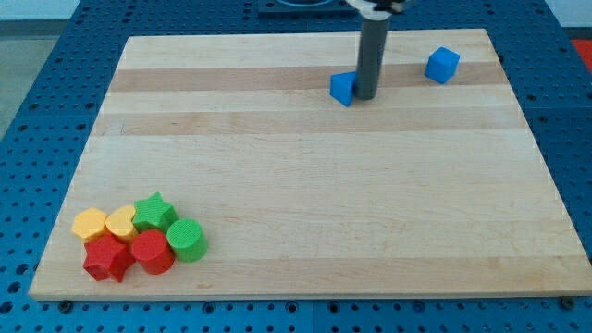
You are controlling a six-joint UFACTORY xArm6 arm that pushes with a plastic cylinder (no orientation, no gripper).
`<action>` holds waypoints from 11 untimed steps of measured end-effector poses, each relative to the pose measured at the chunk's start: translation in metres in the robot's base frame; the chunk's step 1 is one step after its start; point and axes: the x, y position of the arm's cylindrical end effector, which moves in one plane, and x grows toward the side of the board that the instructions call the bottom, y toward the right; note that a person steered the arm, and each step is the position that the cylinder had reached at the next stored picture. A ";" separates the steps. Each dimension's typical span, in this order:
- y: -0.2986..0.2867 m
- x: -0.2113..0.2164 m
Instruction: Push the blue triangle into the green star and the heart
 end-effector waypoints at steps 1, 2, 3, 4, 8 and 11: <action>-0.030 0.010; -0.057 0.020; -0.047 0.026; 0.009 0.030; -0.080 -0.007; -0.179 0.101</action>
